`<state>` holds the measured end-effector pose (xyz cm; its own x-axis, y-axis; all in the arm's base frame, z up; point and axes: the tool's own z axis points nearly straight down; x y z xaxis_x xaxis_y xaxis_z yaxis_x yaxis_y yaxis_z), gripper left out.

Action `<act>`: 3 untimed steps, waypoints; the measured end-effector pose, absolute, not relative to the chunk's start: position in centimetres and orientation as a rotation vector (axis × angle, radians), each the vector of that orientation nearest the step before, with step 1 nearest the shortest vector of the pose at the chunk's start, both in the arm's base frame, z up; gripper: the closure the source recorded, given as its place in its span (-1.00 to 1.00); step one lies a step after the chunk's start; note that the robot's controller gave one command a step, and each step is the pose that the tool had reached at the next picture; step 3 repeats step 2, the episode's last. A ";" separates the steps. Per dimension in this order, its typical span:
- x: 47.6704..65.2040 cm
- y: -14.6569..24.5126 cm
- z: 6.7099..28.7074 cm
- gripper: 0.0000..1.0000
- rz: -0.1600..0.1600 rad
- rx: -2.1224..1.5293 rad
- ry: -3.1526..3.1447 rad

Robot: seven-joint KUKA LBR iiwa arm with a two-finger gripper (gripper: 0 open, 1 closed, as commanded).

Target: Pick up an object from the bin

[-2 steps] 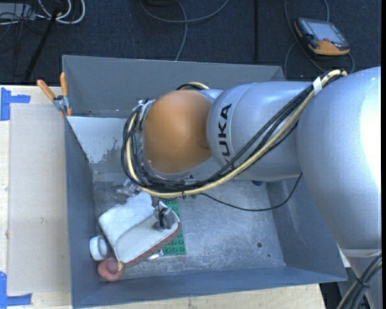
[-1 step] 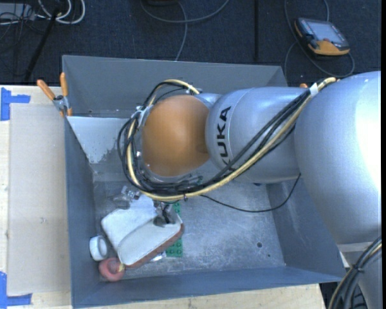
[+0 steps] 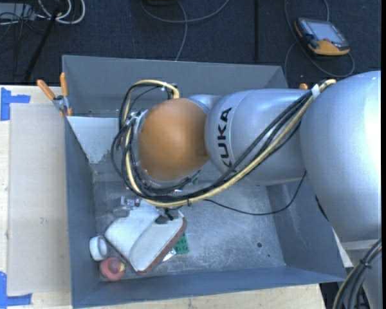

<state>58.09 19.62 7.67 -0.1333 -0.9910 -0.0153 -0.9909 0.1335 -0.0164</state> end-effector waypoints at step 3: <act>58.2 20.3 17.4 1.00 -0.002 -2.055 2.365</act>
Offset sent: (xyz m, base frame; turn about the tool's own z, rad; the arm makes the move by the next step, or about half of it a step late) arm 0.0000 0.0000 0.0000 0.0000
